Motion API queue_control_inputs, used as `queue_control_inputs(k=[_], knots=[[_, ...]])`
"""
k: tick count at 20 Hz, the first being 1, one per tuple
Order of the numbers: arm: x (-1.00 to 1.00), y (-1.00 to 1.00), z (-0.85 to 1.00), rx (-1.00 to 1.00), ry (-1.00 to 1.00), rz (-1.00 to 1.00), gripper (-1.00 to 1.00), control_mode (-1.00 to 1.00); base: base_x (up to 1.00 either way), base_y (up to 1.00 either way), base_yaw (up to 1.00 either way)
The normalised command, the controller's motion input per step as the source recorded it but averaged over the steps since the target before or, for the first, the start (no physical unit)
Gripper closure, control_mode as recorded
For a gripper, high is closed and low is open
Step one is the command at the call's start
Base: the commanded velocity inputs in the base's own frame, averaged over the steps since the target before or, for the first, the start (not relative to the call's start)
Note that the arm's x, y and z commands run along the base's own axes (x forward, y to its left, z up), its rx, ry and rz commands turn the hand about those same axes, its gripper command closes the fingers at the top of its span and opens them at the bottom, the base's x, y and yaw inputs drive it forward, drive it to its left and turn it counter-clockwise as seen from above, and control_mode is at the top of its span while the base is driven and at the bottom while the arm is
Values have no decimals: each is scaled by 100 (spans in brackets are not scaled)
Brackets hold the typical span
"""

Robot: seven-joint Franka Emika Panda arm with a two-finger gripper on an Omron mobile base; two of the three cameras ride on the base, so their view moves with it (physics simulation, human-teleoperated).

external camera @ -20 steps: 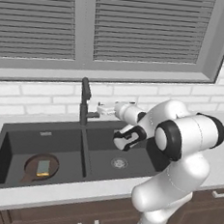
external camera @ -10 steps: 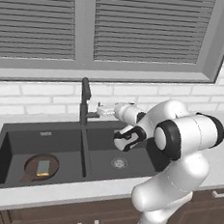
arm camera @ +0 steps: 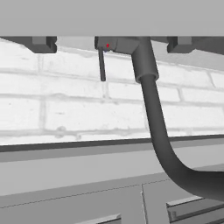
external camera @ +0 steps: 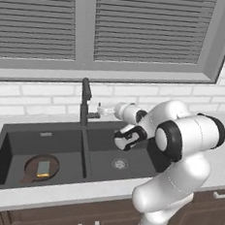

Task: Pick the pan and sponge and place them into the sink. Then turn on the water.

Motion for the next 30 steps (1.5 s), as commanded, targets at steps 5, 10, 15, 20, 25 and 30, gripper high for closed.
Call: queue_control_inputs(k=[5, 10, 15, 20, 25, 30], knots=[[29, 0, -11, 0, 0, -7, -100, -100, 0, 0, 0], [27, 0, -15, -1, 0, -6, -100, -100, 0, 0, 0], [12, 0, -13, -1, 0, -4, -100, -100, 0, 0, 0], [1, 5, -18, -2, 0, -2, -100, -100, 0, 0, 0], [0, 14, -15, -1, 2, 0, -100, -100, 0, 0, 0], [0, 12, -7, 0, 3, 0, -100, -100, 0, 0, 0]])
